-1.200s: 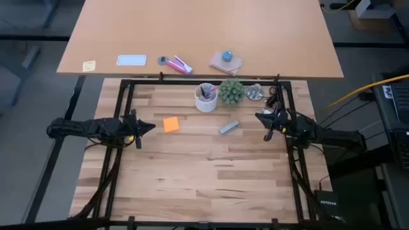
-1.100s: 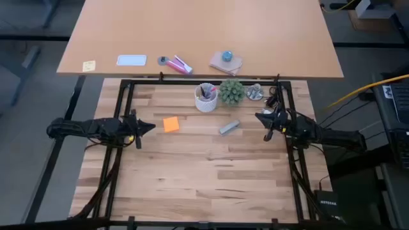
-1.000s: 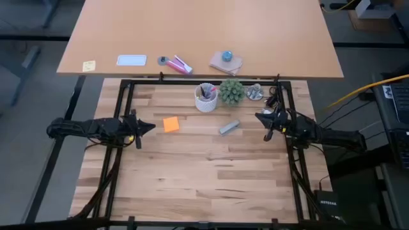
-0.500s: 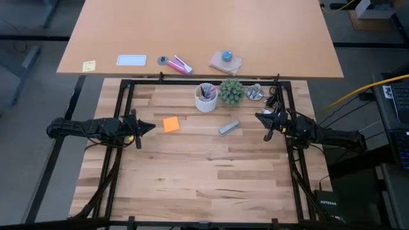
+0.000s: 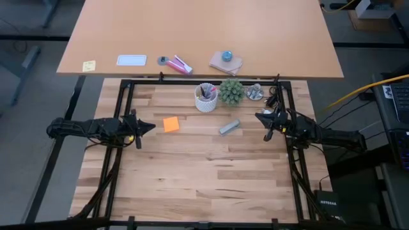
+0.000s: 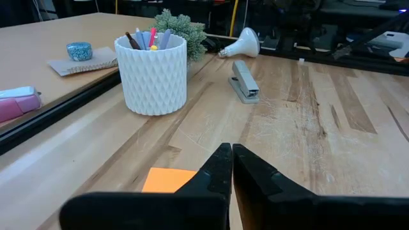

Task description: Screw lightbulb

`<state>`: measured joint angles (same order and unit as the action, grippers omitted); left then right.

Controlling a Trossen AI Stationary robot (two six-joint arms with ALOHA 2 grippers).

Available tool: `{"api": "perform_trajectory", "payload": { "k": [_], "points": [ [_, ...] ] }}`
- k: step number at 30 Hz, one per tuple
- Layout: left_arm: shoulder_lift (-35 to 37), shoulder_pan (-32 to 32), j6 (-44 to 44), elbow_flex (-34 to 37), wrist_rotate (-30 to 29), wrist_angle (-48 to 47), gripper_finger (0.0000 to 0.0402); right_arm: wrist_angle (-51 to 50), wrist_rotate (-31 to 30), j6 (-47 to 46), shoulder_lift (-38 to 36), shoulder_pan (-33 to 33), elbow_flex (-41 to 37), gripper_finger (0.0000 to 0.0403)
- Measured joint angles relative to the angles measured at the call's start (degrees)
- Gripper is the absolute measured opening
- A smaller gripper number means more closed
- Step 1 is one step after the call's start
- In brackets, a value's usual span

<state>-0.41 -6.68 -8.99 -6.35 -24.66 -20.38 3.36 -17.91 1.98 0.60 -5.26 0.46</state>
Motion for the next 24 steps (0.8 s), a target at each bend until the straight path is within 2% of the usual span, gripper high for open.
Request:
{"api": "perform_trajectory", "payload": {
  "k": [9,17,24],
  "points": [
    [0.01,0.02,0.20,0.02,0.00,-0.01,0.0005,0.64,-0.07,0.01,0.00,-0.02,-0.01,0.0003],
    [-0.01,0.02,6.32,0.01,-0.01,0.03,0.0005,5.13,0.20,-0.90,0.02,-0.02,-0.01,0.0003],
    [-0.01,0.02,1.08,0.29,-0.07,3.05,0.0005,8.55,3.49,-4.68,0.02,-0.02,-0.01,0.0003]
  ]
}}
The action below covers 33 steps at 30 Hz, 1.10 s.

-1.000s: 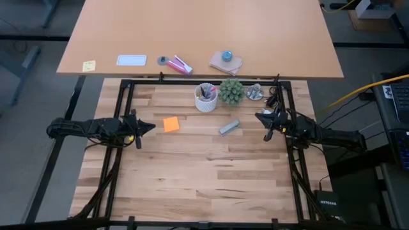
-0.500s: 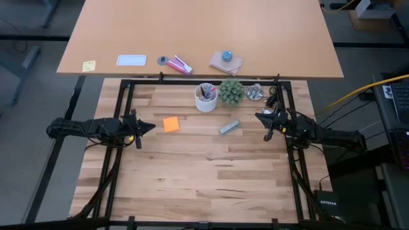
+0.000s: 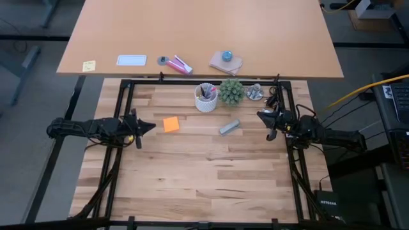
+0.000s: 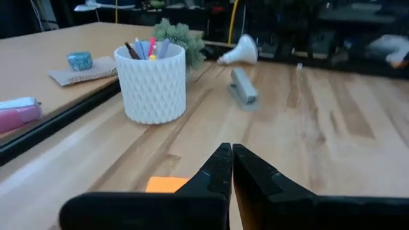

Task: Screw lightbulb
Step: Move the lamp socket to the center of the table

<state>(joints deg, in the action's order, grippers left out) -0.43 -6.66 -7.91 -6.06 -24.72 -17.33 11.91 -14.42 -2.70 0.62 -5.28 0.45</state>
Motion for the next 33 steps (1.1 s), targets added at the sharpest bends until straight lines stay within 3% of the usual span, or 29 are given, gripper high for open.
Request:
{"api": "perform_trajectory", "payload": {
  "k": [5,17,25,33],
  "points": [
    [0.00,0.24,3.55,0.08,-1.36,4.96,0.0005,0.20,-1.04,-0.01,0.00,0.00,0.01,0.0024],
    [0.00,0.22,2.32,1.06,-1.50,8.95,0.0005,-4.54,-10.30,2.99,1.80,0.00,4.36,0.0144],
    [-0.31,0.22,0.82,3.81,-1.50,16.56,0.0005,-8.64,-16.39,8.84,12.06,0.00,12.08,0.0170],
    [-0.26,0.22,2.35,3.87,-1.55,16.75,0.0005,-21.64,-24.22,9.13,27.80,-0.04,28.87,0.0170]
  ]
}}
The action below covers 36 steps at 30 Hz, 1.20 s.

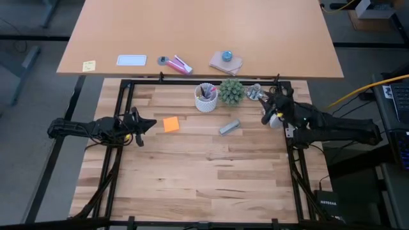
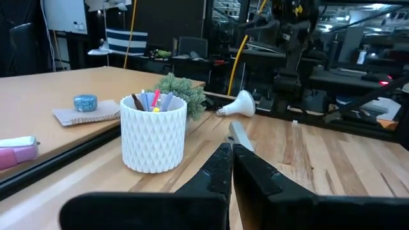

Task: Screw lightbulb
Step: Move the lamp socket to the center of the table

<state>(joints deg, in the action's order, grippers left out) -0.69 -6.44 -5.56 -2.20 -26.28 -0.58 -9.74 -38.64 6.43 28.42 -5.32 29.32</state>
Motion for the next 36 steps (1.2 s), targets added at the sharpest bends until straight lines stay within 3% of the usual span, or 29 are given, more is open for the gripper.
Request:
{"api": "perform_trajectory", "payload": {
  "k": [6,12,15,18,23,30,36],
  "points": [
    [0.00,0.00,0.02,-0.02,0.01,-0.27,0.0005,-13.09,-0.33,-0.06,11.69,-2.22,14.49,0.0170],
    [0.00,0.00,3.45,-0.04,0.04,-0.36,0.0005,-24.34,-0.18,-0.07,22.81,-11.83,26.94,0.0170],
    [0.00,0.00,4.81,-0.04,0.04,-0.39,0.0005,-29.27,4.57,-0.10,27.83,-18.06,32.21,0.0170],
    [0.00,0.00,5.03,-0.04,0.06,-0.40,0.0005,-34.06,14.44,-0.10,32.65,-24.60,36.35,0.0170],
    [0.00,0.00,5.16,-0.07,0.06,-0.45,0.0005,-38.68,25.88,1.71,40.49,-33.80,39.06,0.0169],
    [0.00,0.00,5.18,-0.07,0.06,-0.50,0.0005,-40.98,26.69,7.13,51.64,-41.69,39.06,0.0169],
    [0.00,0.00,5.18,-0.07,0.06,-0.50,0.0005,-41.07,26.67,9.11,59.02,-44.54,39.06,0.0169]
  ]
}}
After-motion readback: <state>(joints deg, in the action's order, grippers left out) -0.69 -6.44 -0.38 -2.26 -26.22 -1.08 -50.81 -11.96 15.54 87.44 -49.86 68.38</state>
